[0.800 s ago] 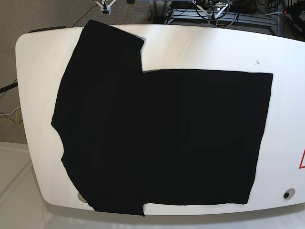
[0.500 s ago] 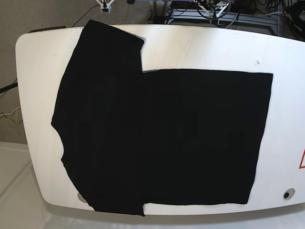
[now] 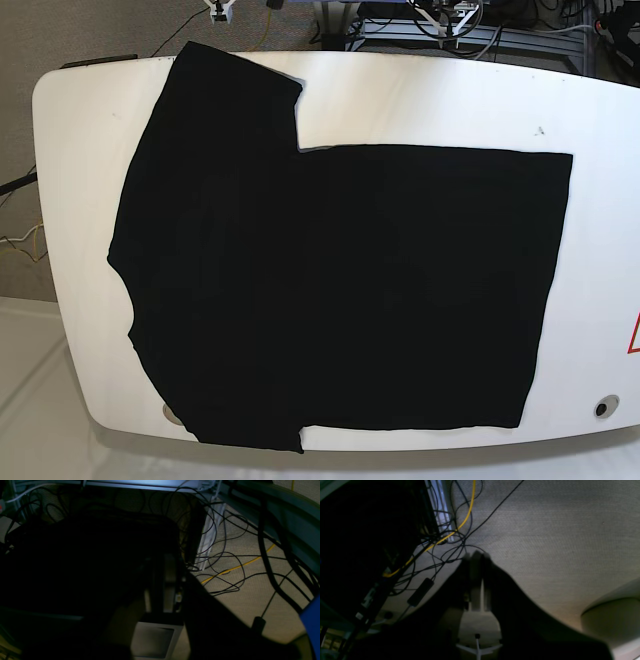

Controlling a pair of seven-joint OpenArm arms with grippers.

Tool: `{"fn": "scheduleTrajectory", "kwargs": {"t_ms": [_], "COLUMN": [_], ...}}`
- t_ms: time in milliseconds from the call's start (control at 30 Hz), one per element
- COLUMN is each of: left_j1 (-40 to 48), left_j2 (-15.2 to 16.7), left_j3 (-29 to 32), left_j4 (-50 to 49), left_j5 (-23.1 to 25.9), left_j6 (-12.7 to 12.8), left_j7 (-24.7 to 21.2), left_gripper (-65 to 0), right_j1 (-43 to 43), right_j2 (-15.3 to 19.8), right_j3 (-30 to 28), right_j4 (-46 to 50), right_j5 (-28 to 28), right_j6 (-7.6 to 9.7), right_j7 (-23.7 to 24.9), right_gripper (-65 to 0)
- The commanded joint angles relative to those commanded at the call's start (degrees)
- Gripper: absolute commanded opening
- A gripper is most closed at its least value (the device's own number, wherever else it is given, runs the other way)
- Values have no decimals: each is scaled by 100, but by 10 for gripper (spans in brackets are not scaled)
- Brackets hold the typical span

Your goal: Fold the T-shirt properly

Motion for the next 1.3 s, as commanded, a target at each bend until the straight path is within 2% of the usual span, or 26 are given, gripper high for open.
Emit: {"fn": "scheduleTrajectory", "kwargs": {"t_ms": [400,533,800,867,1133,1300], "left_j1": [640,1145,1617,1691,1854,2054], "left_j2": [-104,-311,-531,-621,-660,-666], "left_j3": [40,47,75,85,99,86], "left_j4": [613,1347,1834,1973,2227,2559], "left_j5": [-31,-112,-146,-194,-187,-179], "left_j6": [-30,-157,-391,-307,-252,-224], "left_j7": [-129,-129,-215,-256,-246,-151], "left_gripper": [-650,-650,-629,-610,-616,-626], "right_j1": [-266,-680,-1232,-1401,-1589,-1741], "right_j2": [71,90,132,134,119,140], "right_j3": [-14,8,-9,-13,-15,19], "right_j4": [179,715,1422,1644,1909,2124], "right_j5": [-27,41,29,94,102,219], "right_j6": [-19,34,38,35,98,259], "right_j7": [-3,-24,5,19,11,-10], "right_gripper": [-648,-649,-648,-650,-650,-650]}}
